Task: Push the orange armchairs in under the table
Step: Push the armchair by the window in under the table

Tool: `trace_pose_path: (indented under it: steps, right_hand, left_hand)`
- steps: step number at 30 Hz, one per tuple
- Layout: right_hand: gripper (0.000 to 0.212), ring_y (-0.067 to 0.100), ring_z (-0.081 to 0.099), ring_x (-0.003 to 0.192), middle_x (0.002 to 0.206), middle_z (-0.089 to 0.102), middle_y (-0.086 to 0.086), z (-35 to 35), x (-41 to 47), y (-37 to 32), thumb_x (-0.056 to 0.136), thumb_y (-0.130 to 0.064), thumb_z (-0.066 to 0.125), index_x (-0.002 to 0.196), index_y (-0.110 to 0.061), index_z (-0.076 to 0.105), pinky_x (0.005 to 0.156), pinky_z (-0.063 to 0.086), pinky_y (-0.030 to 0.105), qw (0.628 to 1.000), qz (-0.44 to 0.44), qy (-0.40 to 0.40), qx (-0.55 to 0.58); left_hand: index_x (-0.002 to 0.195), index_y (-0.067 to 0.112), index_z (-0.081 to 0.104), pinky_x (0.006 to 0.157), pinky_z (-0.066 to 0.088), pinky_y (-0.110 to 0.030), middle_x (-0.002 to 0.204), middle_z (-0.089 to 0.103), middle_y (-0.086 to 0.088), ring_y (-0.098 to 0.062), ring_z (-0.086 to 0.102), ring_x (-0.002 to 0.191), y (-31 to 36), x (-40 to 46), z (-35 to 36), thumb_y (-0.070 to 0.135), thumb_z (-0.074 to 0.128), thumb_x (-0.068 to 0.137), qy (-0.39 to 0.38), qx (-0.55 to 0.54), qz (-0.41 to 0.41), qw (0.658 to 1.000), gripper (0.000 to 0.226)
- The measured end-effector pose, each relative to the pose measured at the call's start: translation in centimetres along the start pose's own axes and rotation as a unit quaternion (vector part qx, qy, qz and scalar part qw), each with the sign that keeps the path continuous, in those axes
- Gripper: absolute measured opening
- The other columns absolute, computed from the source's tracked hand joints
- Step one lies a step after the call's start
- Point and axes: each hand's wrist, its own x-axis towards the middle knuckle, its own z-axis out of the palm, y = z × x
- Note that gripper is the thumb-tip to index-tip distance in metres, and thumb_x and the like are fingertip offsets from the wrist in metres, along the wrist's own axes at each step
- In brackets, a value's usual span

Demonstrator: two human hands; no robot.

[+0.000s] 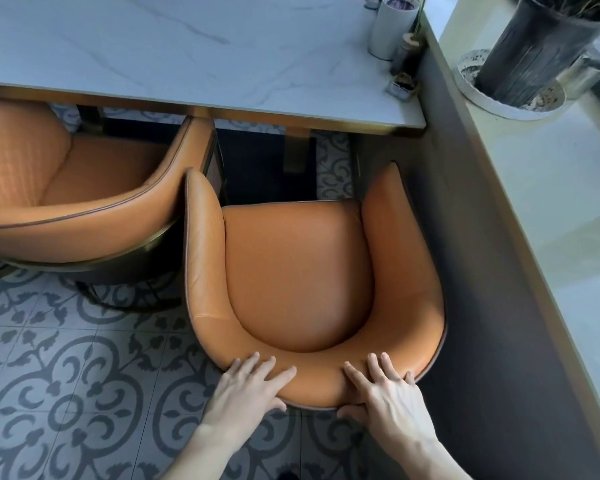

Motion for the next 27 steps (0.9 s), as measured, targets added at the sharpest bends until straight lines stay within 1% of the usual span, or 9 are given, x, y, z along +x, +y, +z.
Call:
trace_pose_path:
  steps: [5,8,9,11,14,17,19,23,27]
  right_hand:
    - [0.081,0.042,0.068,0.109,0.114,0.069,0.020,-0.3,-0.7,-0.5,0.075,-0.079,0.034,0.125,-0.027,0.069,0.064,0.059,0.064,1.000,0.020,-0.021,0.011]
    - [0.079,0.042,0.067,0.110,0.114,0.069,0.019,-0.7,-0.3,-0.9,0.075,-0.078,0.034,0.124,-0.027,0.069,0.066,0.059,0.064,0.999,0.036,-0.017,0.018]
    - [0.079,0.042,0.067,0.111,0.115,0.069,0.018,-0.9,0.1,-1.1,0.075,-0.078,0.033,0.124,-0.028,0.069,0.067,0.059,0.064,0.999,0.043,-0.022,0.023]
    - [0.079,0.042,0.065,0.115,0.117,0.069,0.019,-1.2,1.6,-1.6,0.075,-0.078,0.032,0.125,-0.028,0.068,0.069,0.058,0.065,0.998,0.051,-0.020,0.026]
    - [0.076,0.042,0.061,0.119,0.120,0.067,0.019,-2.1,3.9,-2.3,0.077,-0.078,0.038,0.128,-0.029,0.066,0.071,0.056,0.064,0.998,0.058,-0.018,0.027]
    - [0.075,0.040,0.061,0.118,0.119,0.067,0.017,-2.8,6.0,-2.6,0.071,-0.077,0.069,0.129,-0.030,0.065,0.072,0.056,0.064,0.998,0.057,0.002,0.019]
    - [0.078,0.040,0.063,0.114,0.114,0.068,0.016,-3.2,7.5,-2.6,0.064,-0.076,0.076,0.126,-0.030,0.067,0.068,0.056,0.062,0.998,0.061,0.006,0.016]
    - [0.077,0.040,0.065,0.112,0.111,0.069,0.015,-4.3,10.6,-2.7,0.062,-0.076,0.079,0.123,-0.031,0.069,0.064,0.057,0.062,0.998,0.057,0.025,0.007]
    - [0.077,0.040,0.059,0.120,0.120,0.066,0.015,-5.5,13.7,-2.5,0.070,-0.077,0.071,0.132,-0.032,0.063,0.072,0.055,0.062,0.997,0.059,0.036,0.021]
  left_hand:
    - [0.120,0.041,0.063,0.074,0.061,-0.046,0.109,0.073,0.001,-0.027,0.069,0.101,-0.1,-0.3,-0.3,0.060,0.086,0.051,0.023,0.016,0.018,0.999,0.075]
    - [0.124,0.042,0.061,0.082,0.058,-0.048,0.114,0.072,0.000,-0.027,0.066,0.108,-0.4,-0.1,-0.8,0.057,0.086,0.056,0.028,0.000,0.001,1.000,0.073]
    - [0.128,0.043,0.058,0.090,0.054,-0.049,0.122,0.069,-0.001,-0.029,0.062,0.116,-0.7,0.1,-1.1,0.054,0.083,0.063,0.030,-0.015,-0.002,0.999,0.070]
    - [0.139,0.043,0.046,0.109,0.037,-0.051,0.142,0.054,-0.002,-0.030,0.043,0.135,-1.6,1.0,-2.0,0.049,0.068,0.081,0.052,-0.044,-0.009,0.998,0.063]
    - [0.147,0.045,0.032,0.119,0.018,-0.046,0.156,0.035,0.001,-0.025,0.021,0.146,-3.3,2.7,-3.4,0.049,0.054,0.090,0.046,-0.061,-0.023,0.997,0.061]
    - [0.148,0.046,0.029,0.120,0.013,-0.043,0.158,0.031,0.003,-0.023,0.017,0.147,-4.7,4.6,-4.8,0.050,0.053,0.091,0.032,-0.067,-0.022,0.997,0.061]
    - [0.148,0.046,0.028,0.119,0.013,-0.044,0.158,0.030,0.003,-0.022,0.016,0.148,-5.7,5.8,-5.7,0.049,0.053,0.092,0.032,-0.060,-0.022,0.997,0.061]
    - [0.148,0.045,0.029,0.118,0.014,-0.043,0.158,0.030,0.003,-0.022,0.015,0.148,-7.5,8.3,-7.6,0.048,0.054,0.093,0.030,-0.058,-0.010,0.998,0.061]
    - [0.148,0.045,0.030,0.119,0.012,-0.043,0.157,0.033,0.002,-0.022,0.018,0.147,-9.6,11.0,-8.9,0.048,0.055,0.091,0.043,-0.063,0.002,0.997,0.062]
